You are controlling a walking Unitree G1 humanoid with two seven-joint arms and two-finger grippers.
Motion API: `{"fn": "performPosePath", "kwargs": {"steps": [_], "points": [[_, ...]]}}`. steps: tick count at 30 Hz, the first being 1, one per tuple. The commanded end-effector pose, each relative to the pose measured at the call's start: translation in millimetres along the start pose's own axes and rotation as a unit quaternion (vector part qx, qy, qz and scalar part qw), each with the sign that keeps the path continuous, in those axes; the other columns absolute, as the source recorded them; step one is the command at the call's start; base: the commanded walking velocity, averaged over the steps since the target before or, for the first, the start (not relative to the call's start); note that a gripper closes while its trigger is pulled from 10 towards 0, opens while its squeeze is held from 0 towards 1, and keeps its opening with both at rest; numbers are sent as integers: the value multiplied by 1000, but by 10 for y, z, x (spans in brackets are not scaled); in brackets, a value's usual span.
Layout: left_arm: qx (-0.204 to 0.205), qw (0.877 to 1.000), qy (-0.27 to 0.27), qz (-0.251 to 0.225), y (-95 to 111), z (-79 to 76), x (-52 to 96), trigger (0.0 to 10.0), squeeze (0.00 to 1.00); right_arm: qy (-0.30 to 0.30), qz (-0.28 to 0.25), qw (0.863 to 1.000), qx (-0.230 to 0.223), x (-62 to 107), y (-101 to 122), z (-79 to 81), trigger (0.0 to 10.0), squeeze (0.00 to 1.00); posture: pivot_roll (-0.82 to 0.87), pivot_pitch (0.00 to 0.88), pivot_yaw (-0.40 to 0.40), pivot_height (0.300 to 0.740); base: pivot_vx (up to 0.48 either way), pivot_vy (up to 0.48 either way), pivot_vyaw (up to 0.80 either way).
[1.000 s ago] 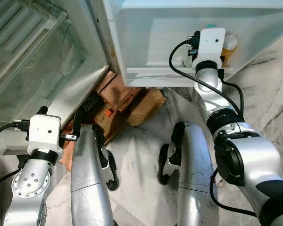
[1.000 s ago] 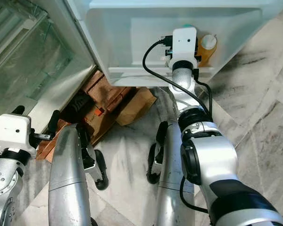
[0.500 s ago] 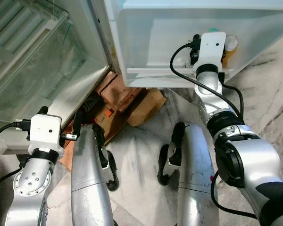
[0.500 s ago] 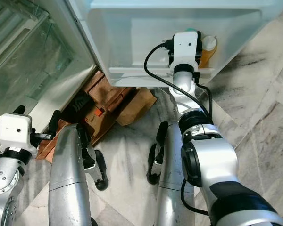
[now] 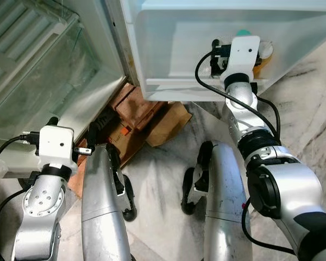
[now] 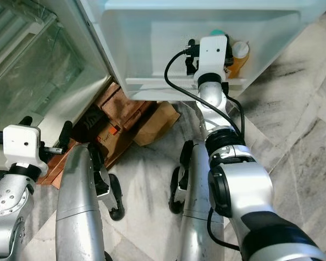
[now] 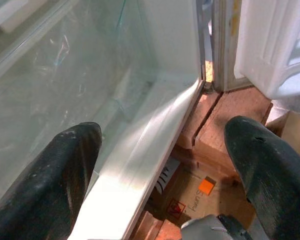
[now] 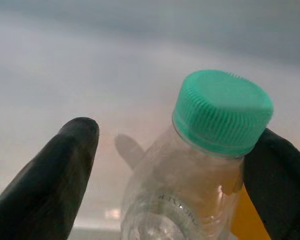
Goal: Restocking fridge
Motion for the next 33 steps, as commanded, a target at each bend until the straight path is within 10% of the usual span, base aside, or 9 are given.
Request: {"fn": "performPosePath", "kwargs": {"steps": [1, 17, 28, 29, 30, 31, 33], "points": [[-1, 1000, 1, 14, -96, -18, 18, 10000, 0, 7, 11, 1000, 1, 59, -97, -21, 10000, 1000, 160, 343, -2, 505, 0, 0, 0], [6, 1000, 8, -13, -88, -51, -212, 10000, 0, 26, -18, 999, 13, 347, -174, -169, 10000, 1000, 108, 207, 12, 505, 0, 0, 0], [22, 999, -14, -22, -141, -221, -260, 10000, 0, 79, 7, 997, -18, 1098, -363, -113, 10000, 1000, 24, 79, 46, 505, 0, 0, 0], [24, 999, -19, -24, -163, -258, -257, 10000, 0, 80, 19, 996, -25, 1211, -387, -115, 10000, 298, 13, 47, 44, 505, 0, 0, 0], [24, 999, -19, -24, -163, -258, -257, 10000, 0, 80, 19, 996, -25, 1211, -387, -115, 10000, 298, 13, 47, 44, 505, 0, 0, 0], [25, 999, -21, -25, -176, -284, -251, 10000, 0, 78, 27, 996, -28, 1304, -404, -114, 10000, 0, 9, 29, 43, 505, 0, 0, 0], [31, 999, -23, -28, -200, -328, -256, 10000, 0, 75, 32, 996, -26, 1468, -423, -109, 10000, 0, 2, 0, 35, 505, 0, 0, 0]]}}
Point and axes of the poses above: a point about 5 cm out from each wrist's last joint towards the gripper, its own x axis pointing back from the gripper into the wrist, its own y axis along the axis of the wrist's last joint, z = x × y, the point moved 4 cm from there along -x, pointing out of the wrist towards the gripper, and after that the axes turned 5 degrees about -x, right-handed, at the moved point
